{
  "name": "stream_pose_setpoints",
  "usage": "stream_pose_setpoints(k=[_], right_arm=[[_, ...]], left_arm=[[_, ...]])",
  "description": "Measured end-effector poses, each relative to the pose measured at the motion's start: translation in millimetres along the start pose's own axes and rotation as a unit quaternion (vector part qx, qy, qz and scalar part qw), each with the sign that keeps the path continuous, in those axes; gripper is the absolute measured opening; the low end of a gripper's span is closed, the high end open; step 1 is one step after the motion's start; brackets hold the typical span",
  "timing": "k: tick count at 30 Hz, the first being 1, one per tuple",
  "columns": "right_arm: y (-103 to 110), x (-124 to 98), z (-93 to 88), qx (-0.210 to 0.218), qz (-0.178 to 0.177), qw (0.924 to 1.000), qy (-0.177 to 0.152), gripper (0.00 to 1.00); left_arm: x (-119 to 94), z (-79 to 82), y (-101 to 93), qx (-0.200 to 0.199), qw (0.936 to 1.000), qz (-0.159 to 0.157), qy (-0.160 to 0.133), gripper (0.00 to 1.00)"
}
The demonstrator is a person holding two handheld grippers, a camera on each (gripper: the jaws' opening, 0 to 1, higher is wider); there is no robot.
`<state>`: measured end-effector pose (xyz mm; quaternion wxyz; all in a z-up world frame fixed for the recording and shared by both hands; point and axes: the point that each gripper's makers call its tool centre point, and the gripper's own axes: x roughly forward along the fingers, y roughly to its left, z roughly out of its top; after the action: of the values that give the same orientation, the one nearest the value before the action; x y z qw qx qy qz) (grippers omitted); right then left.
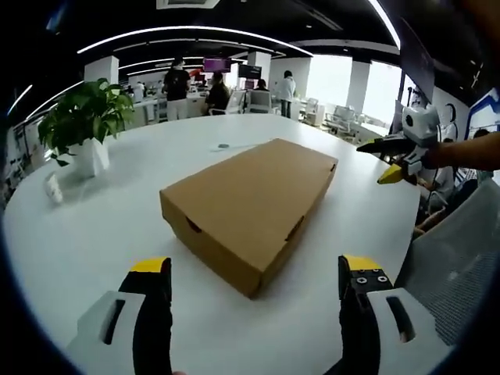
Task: Operate the shoe box by opening the lid, removing the specified soft item, and placing it in the target area until the item is outside and the box remains undamaged.
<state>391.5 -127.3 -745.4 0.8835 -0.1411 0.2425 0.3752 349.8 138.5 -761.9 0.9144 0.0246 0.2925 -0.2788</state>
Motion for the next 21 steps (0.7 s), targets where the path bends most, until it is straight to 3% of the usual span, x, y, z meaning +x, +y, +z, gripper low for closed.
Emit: stream_pose_setpoints(k=[12,21], right_arm=[[-15,21,-2.3,0.005,-0.003,1.0,0.004,0.72],[-21,33,-3.3,0.004,-0.003,0.9999,0.009,0.68]], left_arm=[[11,-0.3,8.1,-0.016,0.9998,0.01,0.002,0.86],[22,-2.2,7.9,-0.006,0.9998,0.012,0.013,0.82]])
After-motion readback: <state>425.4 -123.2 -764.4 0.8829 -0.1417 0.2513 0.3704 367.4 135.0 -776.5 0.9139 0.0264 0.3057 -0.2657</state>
